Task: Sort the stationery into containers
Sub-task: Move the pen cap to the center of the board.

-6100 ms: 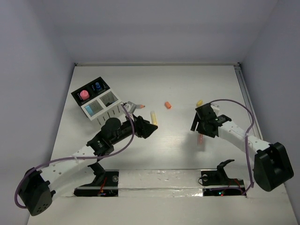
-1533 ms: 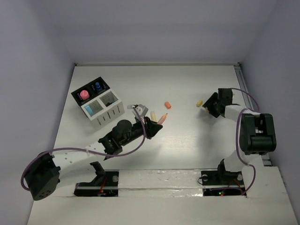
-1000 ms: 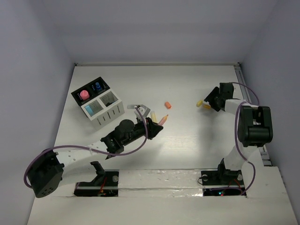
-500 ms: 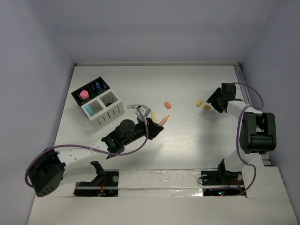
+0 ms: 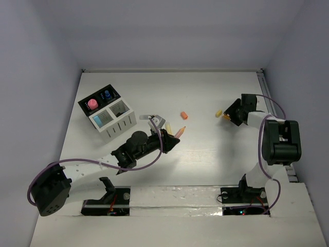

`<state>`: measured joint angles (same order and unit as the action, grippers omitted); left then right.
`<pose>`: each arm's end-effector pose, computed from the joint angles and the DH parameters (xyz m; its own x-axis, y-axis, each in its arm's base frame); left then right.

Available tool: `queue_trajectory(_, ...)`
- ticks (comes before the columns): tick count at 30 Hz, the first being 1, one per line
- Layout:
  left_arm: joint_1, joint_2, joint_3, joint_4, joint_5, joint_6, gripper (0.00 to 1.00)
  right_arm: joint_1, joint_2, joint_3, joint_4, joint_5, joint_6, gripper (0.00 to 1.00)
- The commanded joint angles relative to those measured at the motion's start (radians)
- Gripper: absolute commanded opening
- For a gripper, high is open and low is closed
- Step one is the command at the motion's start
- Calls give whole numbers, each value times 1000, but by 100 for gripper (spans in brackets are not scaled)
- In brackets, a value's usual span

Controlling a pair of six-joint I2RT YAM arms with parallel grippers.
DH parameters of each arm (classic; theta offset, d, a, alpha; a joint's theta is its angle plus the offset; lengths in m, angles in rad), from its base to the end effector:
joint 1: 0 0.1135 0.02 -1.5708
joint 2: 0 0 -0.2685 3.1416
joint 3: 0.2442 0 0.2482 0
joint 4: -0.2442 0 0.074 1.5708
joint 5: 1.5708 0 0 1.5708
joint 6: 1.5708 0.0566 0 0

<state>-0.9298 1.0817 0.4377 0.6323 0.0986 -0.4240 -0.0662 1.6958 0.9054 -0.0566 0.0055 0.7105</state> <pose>0.1467 -0.2059 0.2524 -0.3587 -0.2038 -0.9109 0.7778 0.4743 -0.4124 0.3513 -0.0236 0.1531 -0.5212 0.6882 -0.5047 0.5405 0.7238 0.4288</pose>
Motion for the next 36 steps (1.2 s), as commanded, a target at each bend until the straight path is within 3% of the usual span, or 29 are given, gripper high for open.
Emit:
queue_trajectory(1, -1, -19, 4, 63, 18, -2, 0, -6, 39, 1, 46, -32, 43, 61)
queue_trajectory(5, -1, -17, 4, 61, 15, -2, 0, -6, 44, 6, 47, -19, 44, 46)
queue_trajectory(15, -1, -9, 6, 61, 12, -1, 0, -6, -5, -2, 14, -12, -5, 34)
queue_trajectory(21, -1, -8, 6, 64, 12, -1, 0, -6, -44, -46, -18, -65, -62, 31)
queue_trajectory(26, -1, -5, 6, 67, 12, -4, 0, 3, -42, -63, -58, -211, -124, 29)
queue_trajectory(36, -1, 11, 7, 67, -2, -4, 0, 210, -33, -76, -95, -271, -177, 29)
